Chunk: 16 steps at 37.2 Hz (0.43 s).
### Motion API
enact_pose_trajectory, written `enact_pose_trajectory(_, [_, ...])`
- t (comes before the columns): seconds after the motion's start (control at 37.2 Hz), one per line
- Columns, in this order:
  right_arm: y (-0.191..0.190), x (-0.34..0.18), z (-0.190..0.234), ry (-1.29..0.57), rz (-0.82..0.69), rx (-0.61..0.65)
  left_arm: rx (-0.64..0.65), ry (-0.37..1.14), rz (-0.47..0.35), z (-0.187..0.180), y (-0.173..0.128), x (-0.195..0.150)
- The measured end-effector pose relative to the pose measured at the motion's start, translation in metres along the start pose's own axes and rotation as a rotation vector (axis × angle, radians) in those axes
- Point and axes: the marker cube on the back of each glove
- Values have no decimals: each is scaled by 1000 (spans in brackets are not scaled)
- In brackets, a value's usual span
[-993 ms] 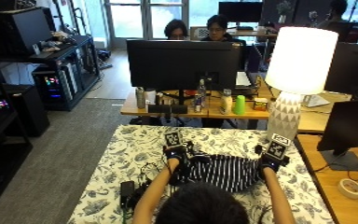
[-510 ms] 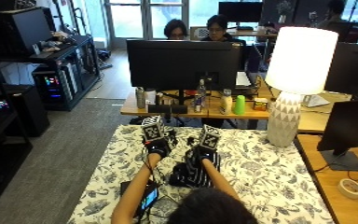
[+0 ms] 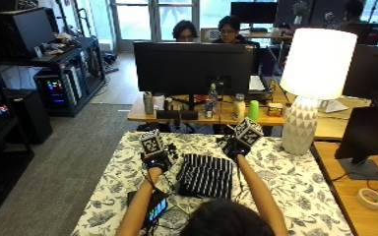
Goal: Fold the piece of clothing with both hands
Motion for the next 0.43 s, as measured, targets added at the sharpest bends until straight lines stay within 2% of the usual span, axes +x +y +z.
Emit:
enact_pose_trajectory(0.05, [-17,20,-20,52,45,90,0,-5,-7,1,0,2])
enact_pose_trajectory(0.13, [-15,31,-46,68,27,162,-1,-30,-13,3,0,8])
enact_pose_trajectory(0.27, [-1,34,-62,49,-6,215,60,-92,107,-15,43,39])
enact_pose_trajectory(0.32, [-6,41,-57,46,-6,212,65,-115,93,-10,32,43])
enact_pose_trajectory(0.38, [-9,48,-46,47,15,181,54,-142,37,3,4,41])
enact_pose_trajectory(0.43, [3,45,-38,50,31,148,41,-165,7,11,-11,42])
